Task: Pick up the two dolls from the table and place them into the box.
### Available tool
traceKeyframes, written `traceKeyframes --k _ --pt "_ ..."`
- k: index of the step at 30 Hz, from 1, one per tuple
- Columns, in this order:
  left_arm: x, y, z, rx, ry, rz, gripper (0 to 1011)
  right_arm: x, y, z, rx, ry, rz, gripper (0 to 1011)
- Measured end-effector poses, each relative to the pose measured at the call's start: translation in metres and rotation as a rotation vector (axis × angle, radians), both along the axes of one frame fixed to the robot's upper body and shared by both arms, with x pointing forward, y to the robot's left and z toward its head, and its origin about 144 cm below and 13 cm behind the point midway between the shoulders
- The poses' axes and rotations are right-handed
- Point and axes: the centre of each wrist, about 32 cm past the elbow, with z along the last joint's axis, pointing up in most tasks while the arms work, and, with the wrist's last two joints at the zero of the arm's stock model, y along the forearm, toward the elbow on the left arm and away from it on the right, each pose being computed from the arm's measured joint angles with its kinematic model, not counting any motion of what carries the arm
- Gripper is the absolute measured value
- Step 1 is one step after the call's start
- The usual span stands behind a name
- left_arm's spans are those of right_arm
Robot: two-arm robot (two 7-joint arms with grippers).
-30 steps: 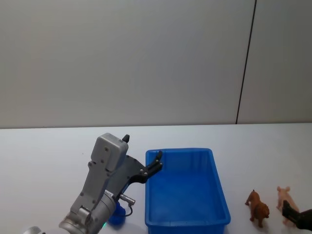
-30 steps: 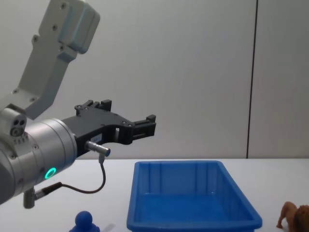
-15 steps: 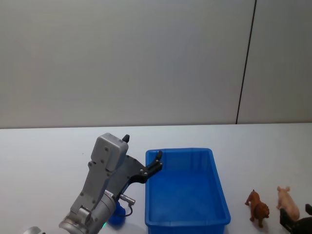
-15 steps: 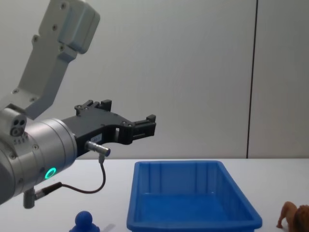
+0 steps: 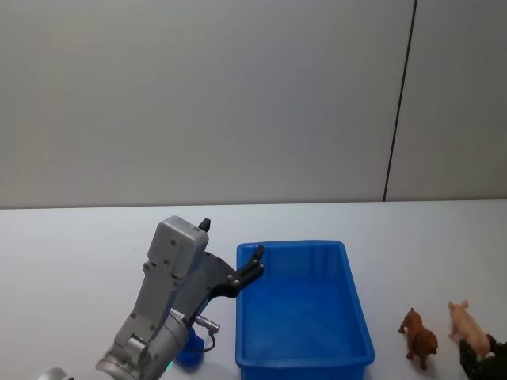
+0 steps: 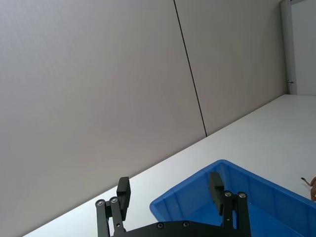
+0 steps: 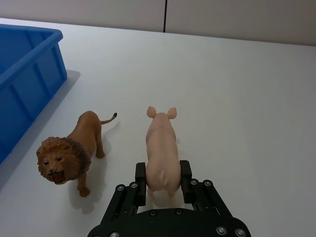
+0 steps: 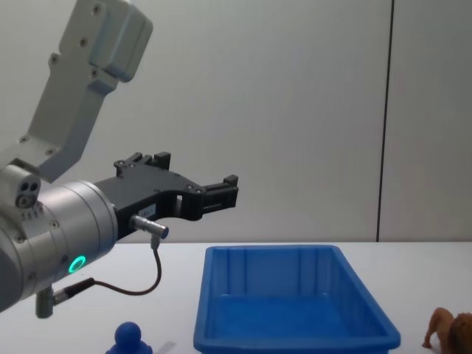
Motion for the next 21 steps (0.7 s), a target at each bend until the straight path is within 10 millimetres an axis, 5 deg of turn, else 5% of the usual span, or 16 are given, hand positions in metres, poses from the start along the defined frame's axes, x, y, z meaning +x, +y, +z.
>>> traceKeyframes --k 21 --pt "0.000 0.000 0.000 0.000 0.000 0.000 1001 0.005 0.010 0.034 0.025 -0.194 0.111 382"
